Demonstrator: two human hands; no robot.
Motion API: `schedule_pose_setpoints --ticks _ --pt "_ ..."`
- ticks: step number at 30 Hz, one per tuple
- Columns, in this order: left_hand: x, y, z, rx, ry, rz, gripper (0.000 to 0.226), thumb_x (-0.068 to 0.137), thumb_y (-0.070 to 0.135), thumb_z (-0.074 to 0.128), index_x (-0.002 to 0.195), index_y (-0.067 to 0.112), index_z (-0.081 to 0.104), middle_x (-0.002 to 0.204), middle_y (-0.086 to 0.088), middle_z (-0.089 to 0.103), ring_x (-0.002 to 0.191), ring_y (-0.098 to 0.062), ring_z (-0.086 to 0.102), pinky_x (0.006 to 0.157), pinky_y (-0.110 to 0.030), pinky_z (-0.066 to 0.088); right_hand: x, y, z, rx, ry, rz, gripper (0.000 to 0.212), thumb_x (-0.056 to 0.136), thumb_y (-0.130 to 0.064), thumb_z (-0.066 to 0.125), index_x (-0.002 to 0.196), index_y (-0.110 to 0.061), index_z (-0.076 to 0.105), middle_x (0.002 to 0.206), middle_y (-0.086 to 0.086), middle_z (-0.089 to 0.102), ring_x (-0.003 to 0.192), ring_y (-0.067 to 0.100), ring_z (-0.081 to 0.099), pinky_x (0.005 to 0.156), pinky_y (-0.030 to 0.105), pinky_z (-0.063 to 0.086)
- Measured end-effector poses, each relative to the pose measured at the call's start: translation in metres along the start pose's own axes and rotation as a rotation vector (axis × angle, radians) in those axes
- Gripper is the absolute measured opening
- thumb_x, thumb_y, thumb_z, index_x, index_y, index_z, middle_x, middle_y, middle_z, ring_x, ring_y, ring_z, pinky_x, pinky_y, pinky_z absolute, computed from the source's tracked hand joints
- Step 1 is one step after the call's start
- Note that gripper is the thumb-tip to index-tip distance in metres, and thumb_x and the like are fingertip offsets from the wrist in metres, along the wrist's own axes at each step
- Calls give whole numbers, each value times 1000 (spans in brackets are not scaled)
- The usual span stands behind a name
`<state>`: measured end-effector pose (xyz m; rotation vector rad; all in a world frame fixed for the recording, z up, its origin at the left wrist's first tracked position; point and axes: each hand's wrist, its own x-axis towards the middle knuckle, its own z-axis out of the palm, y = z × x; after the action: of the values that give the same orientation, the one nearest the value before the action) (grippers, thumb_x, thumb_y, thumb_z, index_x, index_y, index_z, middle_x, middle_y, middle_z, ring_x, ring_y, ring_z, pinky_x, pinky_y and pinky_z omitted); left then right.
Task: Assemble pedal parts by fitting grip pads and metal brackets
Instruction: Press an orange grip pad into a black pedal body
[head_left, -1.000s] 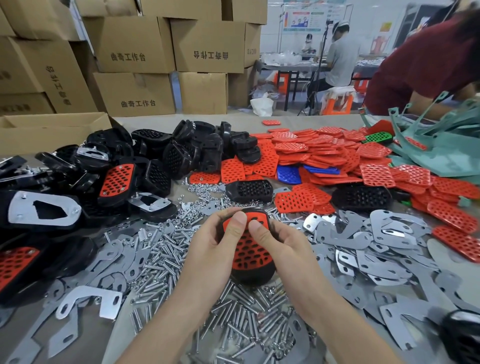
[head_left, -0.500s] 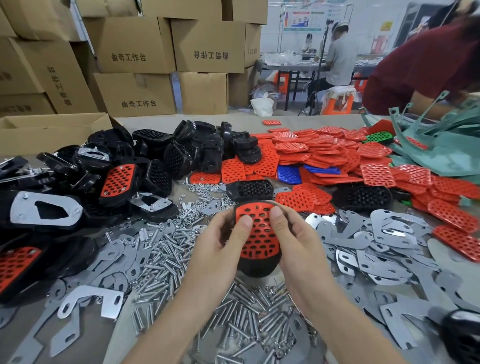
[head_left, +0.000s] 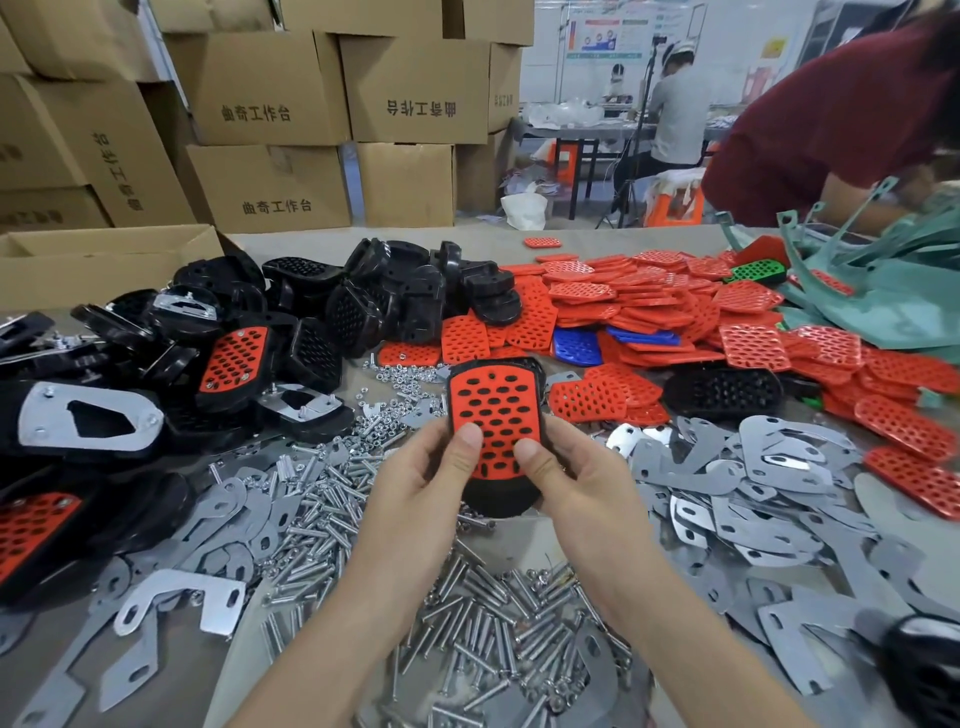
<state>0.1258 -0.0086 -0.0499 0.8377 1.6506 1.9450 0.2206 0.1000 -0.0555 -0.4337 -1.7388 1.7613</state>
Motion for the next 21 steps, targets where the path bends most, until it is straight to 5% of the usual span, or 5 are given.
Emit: schedule_pose_setpoints --ticks 2,6,13,16,21 --pt "0 0 1 14 -11 6 22 96 38 55 106 40 75 108 4 77 104 -12 72 83 -21 57 1 0 -2 1 13 5 29 105 -11 57 105 -32 76 105 -8 80 102 11 75 94 31 57" --pt "1 -1 -2 -81 116 -44 22 93 31 58 101 29 78 103 -4 78 102 -25 72 99 -54 52 -2 0 0 -76 -106 -3 29 105 -10 57 121 -31 69 116 -8 77 110 13 71 98 31 56" --pt "2 4 -6 -94 104 -104 22 98 29 57 105 30 78 108 -2 78 105 -18 72 97 -41 50 -2 0 -4 80 -172 60 42 88 -13 64 112 -46 75 116 -7 77 106 11 73 88 24 58" --pt "1 5 -4 11 132 -53 26 102 34 52 108 32 77 108 8 77 105 -8 71 95 -35 50 2 -1 -9 231 -171 121 38 87 -8 67 116 -29 78 119 4 77 112 25 73 97 40 59" --pt "1 6 -15 445 260 102 22 104 39 46 120 46 58 115 26 66 108 12 58 91 -20 44 10 -10 -22 454 -79 120 39 94 10 53 127 -6 67 121 15 76 113 29 73 89 33 61"
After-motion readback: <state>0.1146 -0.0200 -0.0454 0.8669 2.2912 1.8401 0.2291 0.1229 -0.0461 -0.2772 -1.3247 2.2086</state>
